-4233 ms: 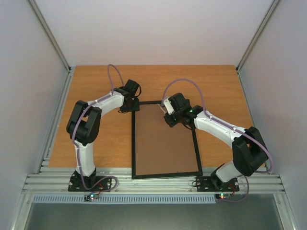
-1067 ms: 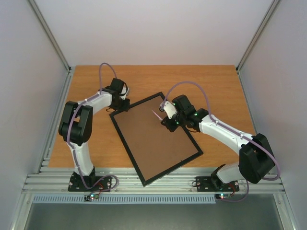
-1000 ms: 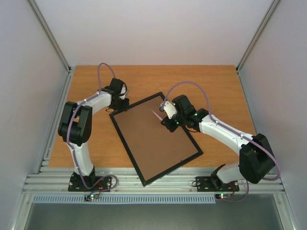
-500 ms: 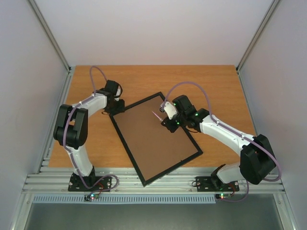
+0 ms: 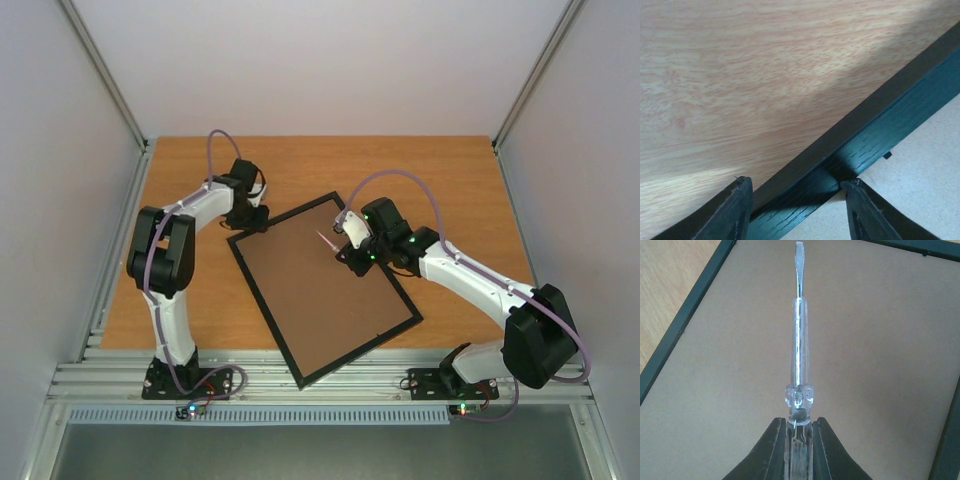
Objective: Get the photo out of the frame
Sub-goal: Move the photo frame to the center of the board.
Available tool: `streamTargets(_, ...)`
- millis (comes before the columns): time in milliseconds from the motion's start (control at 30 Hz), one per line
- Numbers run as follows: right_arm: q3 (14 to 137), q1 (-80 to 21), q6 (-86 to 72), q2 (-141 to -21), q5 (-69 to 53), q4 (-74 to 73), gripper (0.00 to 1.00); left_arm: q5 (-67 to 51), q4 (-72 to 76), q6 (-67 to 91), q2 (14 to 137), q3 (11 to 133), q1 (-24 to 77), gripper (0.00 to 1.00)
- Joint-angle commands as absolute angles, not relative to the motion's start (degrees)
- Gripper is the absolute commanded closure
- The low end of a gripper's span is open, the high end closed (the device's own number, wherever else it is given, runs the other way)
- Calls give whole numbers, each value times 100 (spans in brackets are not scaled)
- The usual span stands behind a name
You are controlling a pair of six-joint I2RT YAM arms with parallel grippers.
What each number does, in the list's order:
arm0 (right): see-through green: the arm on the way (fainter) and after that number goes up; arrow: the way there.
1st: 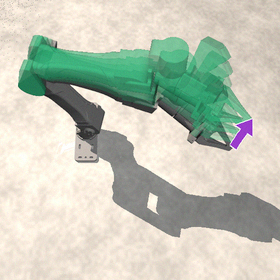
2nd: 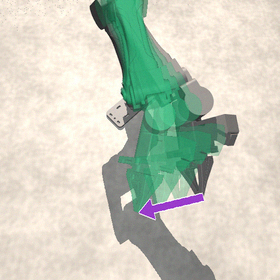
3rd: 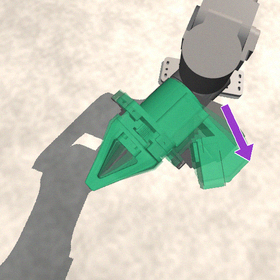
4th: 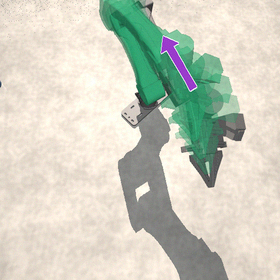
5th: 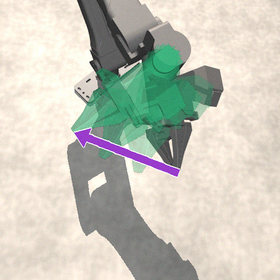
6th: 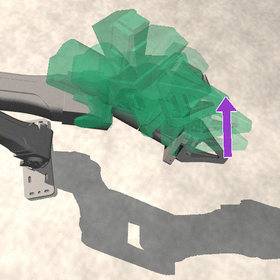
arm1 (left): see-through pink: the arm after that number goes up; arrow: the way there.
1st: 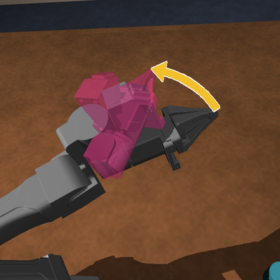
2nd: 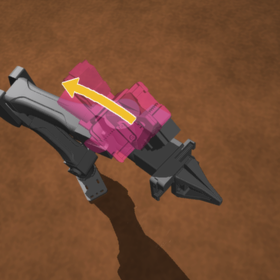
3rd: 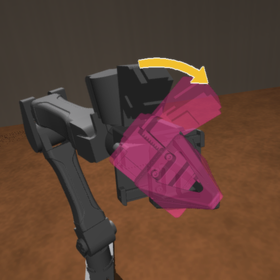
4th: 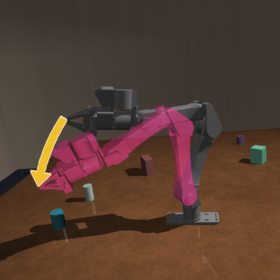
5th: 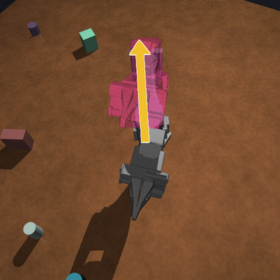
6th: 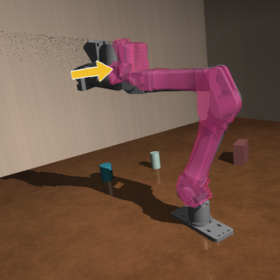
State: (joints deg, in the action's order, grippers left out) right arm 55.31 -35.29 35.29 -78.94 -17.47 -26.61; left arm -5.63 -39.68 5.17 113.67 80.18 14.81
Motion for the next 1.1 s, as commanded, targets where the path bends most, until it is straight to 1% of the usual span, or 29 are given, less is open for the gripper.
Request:
streamTargets(0,5499,-3497,3614,-7758,-1800,-2643,99,-701,-4220,596,11699,8153,1480,52)
streamTargets(100,5476,-3496,3629,-7761,-1789,-2637,99,-718,-4379,881,11853,8340,1321,60)
streamTargets(200,5467,-3496,3637,-7759,-1771,-2641,99,-601,-4496,1271,11970,8428,1102,65)
streamTargets(300,5452,-3493,3639,-7707,-1749,-2646,99,-309,-4657,1622,11944,8405,887,67)
streamTargets(500,5403,-3493,3633,-7681,-1810,-2613,99,-325,-4535,2115,11426,7895,556,68)
streamTargets(633,5423,-3498,3621,-7701,-1897,-2627,99,-641,-4301,2291,11095,7345,554,68)
streamTargets(833,5414,-3498,3617,-7584,-1948,-2719,99,-1197,-3601,2793,10526,6190,594,68)
streamTargets(1067,5395,-3496,3598,-7567,-2096,-2712,99,-1323,-3434,3059,9828,5415,859,67)
